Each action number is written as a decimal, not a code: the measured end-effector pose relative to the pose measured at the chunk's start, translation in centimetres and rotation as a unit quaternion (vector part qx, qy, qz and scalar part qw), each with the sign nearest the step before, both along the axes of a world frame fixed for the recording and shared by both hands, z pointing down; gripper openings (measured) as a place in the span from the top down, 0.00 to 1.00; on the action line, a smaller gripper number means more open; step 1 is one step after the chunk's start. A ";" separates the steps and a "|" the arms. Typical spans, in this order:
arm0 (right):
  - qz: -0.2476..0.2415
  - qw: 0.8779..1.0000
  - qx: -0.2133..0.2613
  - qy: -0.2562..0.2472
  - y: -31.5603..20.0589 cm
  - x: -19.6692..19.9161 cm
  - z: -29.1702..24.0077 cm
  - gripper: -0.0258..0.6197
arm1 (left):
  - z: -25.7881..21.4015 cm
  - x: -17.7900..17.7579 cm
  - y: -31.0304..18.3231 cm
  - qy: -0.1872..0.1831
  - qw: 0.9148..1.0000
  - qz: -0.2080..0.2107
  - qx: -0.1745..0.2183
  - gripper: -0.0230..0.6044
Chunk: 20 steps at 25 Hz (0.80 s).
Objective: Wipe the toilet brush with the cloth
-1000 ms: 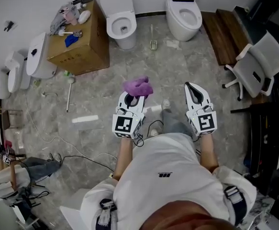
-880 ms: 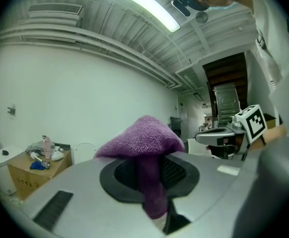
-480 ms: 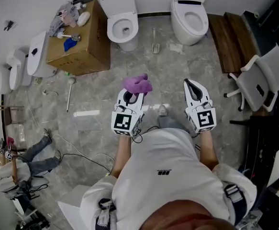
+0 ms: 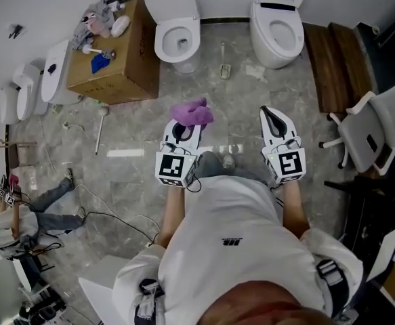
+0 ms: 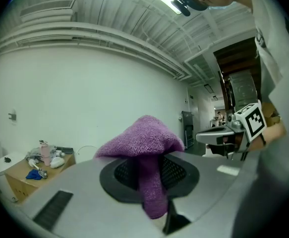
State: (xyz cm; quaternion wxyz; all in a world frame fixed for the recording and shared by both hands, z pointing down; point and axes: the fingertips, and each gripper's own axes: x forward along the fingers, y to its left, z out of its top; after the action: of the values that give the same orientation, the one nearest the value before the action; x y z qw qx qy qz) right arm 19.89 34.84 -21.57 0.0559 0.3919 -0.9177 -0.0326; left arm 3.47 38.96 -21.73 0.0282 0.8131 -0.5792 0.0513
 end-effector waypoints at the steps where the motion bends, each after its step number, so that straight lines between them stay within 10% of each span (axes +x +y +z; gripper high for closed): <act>1: 0.000 1.000 -0.002 0.000 -0.5 -0.2 0.2 0.97 | 0.1 -0.1 -0.5 0.000 1.000 0.001 -0.001 0.85; 20: 0.004 0.999 -0.026 0.022 -14.6 -5.9 3.5 0.97 | 3.4 -5.3 -15.6 0.018 1.000 0.013 -0.021 0.85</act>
State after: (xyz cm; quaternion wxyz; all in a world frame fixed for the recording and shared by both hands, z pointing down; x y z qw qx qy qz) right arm 13.96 20.21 -18.11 0.0862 0.3930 -0.9153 -0.0176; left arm -1.86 23.37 -18.28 0.0547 0.8204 -0.5671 0.0489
